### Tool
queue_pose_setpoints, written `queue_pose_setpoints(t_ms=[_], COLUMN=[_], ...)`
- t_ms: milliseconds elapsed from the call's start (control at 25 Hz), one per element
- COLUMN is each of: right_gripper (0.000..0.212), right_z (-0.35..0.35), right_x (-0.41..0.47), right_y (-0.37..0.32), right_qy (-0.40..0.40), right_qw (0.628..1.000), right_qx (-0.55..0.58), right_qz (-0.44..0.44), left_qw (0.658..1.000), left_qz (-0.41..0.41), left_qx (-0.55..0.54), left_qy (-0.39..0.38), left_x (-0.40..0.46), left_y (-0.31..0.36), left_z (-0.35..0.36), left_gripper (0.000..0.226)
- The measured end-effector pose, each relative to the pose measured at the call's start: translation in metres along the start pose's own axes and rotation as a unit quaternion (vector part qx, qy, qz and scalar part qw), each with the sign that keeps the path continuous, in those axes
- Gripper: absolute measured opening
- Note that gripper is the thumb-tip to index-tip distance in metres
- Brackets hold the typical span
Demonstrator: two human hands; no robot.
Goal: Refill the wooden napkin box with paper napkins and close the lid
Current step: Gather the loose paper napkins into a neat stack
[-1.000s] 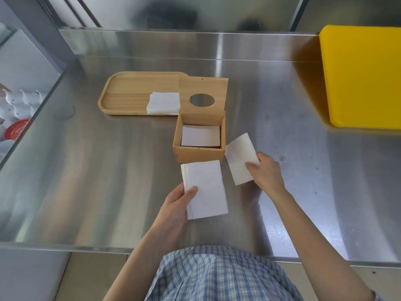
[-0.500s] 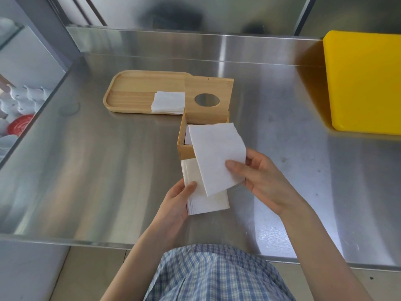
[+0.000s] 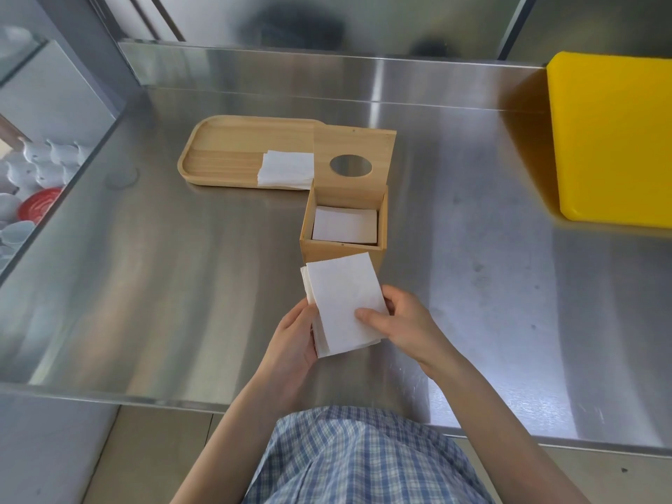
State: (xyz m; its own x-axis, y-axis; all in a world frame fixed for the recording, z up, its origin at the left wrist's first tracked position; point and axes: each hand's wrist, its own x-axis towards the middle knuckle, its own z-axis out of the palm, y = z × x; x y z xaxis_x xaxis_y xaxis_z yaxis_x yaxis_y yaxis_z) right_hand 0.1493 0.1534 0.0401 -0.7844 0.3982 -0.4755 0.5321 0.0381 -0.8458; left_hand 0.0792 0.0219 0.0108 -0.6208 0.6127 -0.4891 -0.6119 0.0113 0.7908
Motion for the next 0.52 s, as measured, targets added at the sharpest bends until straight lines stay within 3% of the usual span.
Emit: queue_pose_setpoints(t_ms=[240,520], right_gripper=[0.033,0.033], right_z=[0.008,0.012], right_x=[-0.002,-0.001], right_y=[-0.003,-0.003], right_qy=[-0.004,-0.006], right_qw=[0.999,0.998], right_qx=[-0.036,-0.056], right_qz=[-0.01,-0.014], left_qw=[0.999,1.0], left_qz=[-0.023,0.001], left_qx=[-0.033,0.008], left_qy=[0.026,0.03], left_x=[0.003,-0.005], left_y=[0.0,-0.002], left_z=[-0.004,-0.006], left_gripper=[0.036,0.017])
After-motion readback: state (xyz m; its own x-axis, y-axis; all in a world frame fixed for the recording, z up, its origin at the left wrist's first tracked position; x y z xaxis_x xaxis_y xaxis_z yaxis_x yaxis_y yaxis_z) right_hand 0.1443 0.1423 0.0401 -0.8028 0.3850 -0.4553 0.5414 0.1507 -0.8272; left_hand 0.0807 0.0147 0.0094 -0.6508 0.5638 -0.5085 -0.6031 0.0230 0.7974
